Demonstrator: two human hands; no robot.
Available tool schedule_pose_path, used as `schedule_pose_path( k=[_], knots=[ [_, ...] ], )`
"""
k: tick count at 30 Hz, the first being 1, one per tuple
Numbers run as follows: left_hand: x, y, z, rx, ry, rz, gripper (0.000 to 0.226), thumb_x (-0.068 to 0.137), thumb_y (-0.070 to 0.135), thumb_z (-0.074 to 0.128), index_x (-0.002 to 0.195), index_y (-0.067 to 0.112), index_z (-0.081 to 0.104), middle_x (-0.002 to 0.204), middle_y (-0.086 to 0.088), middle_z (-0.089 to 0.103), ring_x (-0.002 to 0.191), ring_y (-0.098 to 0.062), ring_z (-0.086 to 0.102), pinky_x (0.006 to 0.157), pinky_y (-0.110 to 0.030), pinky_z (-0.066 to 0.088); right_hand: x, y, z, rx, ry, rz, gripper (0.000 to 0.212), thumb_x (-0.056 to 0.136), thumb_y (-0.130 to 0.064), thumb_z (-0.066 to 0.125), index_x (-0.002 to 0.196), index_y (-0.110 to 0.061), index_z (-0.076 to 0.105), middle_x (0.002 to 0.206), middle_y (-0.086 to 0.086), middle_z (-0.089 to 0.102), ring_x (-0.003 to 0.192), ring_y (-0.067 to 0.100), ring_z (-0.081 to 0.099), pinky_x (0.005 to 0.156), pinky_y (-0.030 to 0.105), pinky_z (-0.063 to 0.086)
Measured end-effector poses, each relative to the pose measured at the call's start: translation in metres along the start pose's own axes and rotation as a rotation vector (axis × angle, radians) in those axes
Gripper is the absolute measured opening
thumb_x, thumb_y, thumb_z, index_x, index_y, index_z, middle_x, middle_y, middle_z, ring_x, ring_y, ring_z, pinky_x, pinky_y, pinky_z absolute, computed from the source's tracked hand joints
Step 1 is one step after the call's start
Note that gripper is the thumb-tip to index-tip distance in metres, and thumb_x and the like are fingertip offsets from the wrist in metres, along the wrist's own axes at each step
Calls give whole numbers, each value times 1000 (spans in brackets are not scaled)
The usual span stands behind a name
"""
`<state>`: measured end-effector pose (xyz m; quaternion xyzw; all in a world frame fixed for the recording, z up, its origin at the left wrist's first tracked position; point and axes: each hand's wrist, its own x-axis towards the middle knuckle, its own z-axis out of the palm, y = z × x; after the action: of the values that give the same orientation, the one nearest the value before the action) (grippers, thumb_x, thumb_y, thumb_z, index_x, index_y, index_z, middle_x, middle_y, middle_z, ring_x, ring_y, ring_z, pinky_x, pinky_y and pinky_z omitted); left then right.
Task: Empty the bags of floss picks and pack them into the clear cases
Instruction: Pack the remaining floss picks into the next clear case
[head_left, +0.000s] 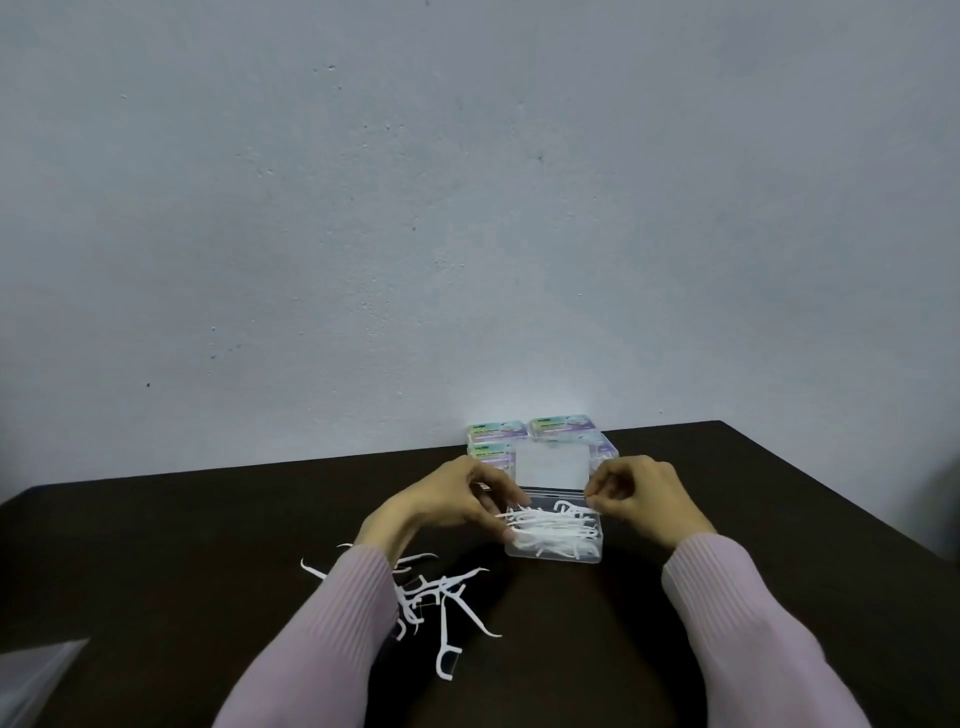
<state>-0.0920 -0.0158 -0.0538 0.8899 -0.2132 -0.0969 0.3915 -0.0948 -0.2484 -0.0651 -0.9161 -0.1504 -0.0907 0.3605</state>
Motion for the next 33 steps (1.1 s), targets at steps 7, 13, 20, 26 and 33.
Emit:
schedule_pose_path(
  k=[7, 13, 20, 26, 33],
  knots=[
    [-3, 5, -3, -21, 37, 6, 25, 73, -1, 75, 98, -2, 71, 77, 9, 71, 60, 4, 59, 63, -9, 43, 2, -2, 7, -51, -79, 0, 19, 80, -10, 70, 74, -27, 65, 72, -11, 64, 71, 1, 61, 71, 16, 51],
    [-2, 3, -12, -57, 232, 43, 14, 73, 3, 77, 79, 16, 76, 79, 0, 73, 79, -5, 67, 80, -17, 50, 1, -3, 9, -51, -126, 3, 12, 78, -25, 73, 74, -31, 64, 78, -10, 65, 77, 3, 61, 79, 25, 53],
    [2, 6, -5, -187, 394, 74, 12, 72, -1, 76, 79, 10, 74, 75, 2, 72, 71, -3, 66, 71, -14, 51, 1, -7, 3, -25, -33, -9, 22, 78, -11, 71, 75, -32, 64, 78, -10, 67, 76, 3, 64, 84, 28, 54],
    [9, 3, 28, -167, 344, 44, 20, 71, 3, 78, 89, 11, 73, 78, -6, 72, 74, -5, 67, 69, -13, 49, -1, -11, 2, -159, 119, -3, 18, 82, -18, 68, 79, -34, 61, 82, -12, 64, 82, 7, 61, 92, 38, 47],
    [6, -1, 18, -172, 490, 22, 14, 81, 20, 73, 94, 24, 71, 90, 1, 73, 85, -1, 67, 77, -12, 47, 2, -16, 18, -2, -10, -122, 26, 82, -5, 66, 81, -31, 66, 87, -12, 68, 83, -1, 62, 87, 28, 53]
  ],
)
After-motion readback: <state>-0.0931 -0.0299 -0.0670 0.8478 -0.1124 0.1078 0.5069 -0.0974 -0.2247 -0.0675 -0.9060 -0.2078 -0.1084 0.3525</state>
